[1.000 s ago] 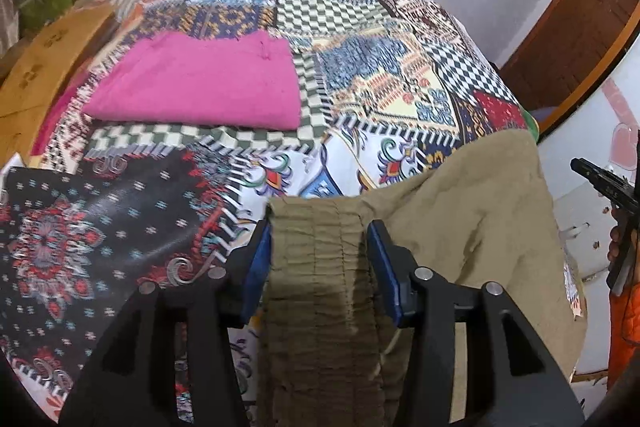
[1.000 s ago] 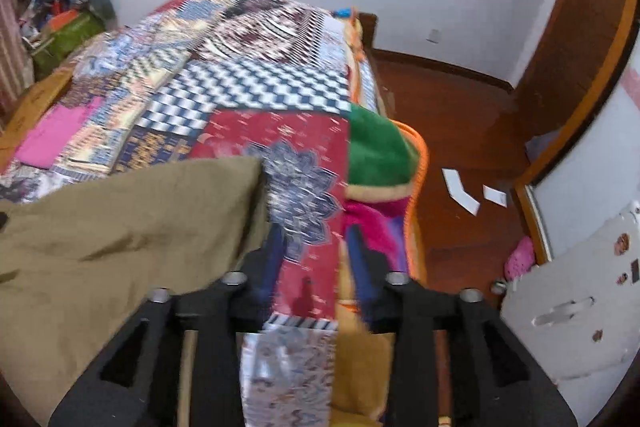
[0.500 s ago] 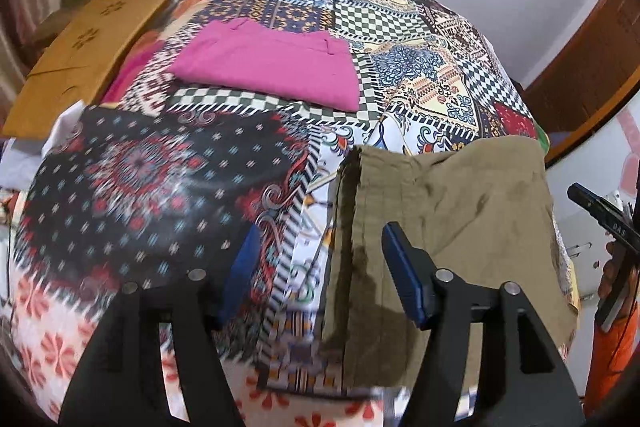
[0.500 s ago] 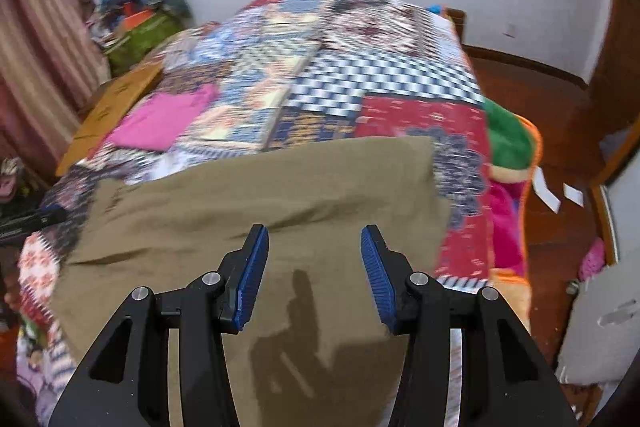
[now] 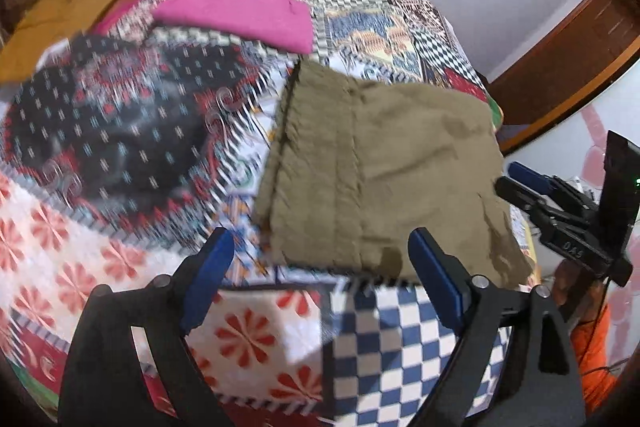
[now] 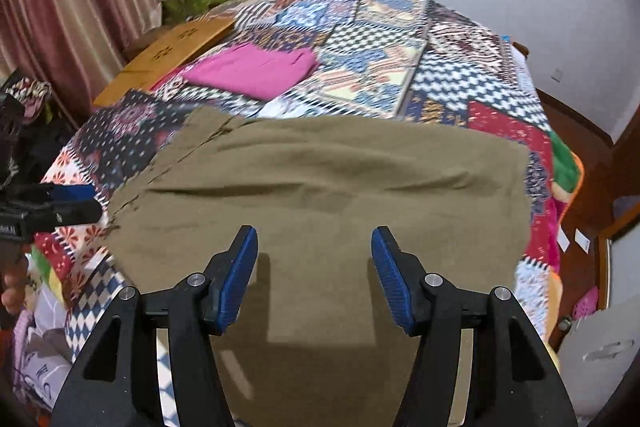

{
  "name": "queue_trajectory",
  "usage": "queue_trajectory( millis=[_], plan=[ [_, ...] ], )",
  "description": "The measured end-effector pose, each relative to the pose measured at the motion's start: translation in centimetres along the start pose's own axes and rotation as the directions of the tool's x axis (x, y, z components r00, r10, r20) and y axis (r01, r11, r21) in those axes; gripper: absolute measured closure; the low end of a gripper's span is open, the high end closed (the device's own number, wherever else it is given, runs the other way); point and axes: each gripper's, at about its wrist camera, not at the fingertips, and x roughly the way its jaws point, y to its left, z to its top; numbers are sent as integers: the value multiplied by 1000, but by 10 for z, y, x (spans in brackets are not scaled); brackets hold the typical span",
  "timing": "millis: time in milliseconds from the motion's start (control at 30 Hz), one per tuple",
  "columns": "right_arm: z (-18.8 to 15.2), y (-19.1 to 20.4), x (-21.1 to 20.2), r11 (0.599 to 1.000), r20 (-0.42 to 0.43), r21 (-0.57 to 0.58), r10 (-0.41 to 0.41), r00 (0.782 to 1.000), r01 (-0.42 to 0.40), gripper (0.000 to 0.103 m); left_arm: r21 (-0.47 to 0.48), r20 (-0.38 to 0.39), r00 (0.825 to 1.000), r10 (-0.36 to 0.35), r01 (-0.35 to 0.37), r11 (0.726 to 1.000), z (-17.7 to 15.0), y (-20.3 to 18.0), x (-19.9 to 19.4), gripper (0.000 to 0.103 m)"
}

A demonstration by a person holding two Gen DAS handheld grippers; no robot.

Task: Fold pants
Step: 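Fold the pants over with both grippers and release them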

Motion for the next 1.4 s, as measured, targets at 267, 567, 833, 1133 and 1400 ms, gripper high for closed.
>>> queue_trajectory(
  millis=[267, 567, 833, 1133, 1400],
  plan=[
    [-15, 19, 25, 999, -54, -28, -39, 998, 37, 47, -68, -60, 993, -100, 96, 993, -20, -4, 19, 14],
    [-23, 19, 33, 1000, -68, -1, -17, 998, 17, 43, -101, -62, 988, -144, 137, 985, -6, -13, 37, 9],
    [-27, 19, 34, 1000, -60, -9, -9, 998, 9, 43, -155, -53, 983, -174, 164, 974, 17, -13, 59, 9],
    [-28, 16, 34, 1000, -59, -1, 10, 998, -10, 43, -226, 12, 988, -152, 151, 962, 33, -2, 65, 39],
    [-26, 16, 32, 1000, -68, 13, 18, 998, -17, 43, -83, 88, 996, -23, 30, 996, 29, -22, 44, 61]
  ],
)
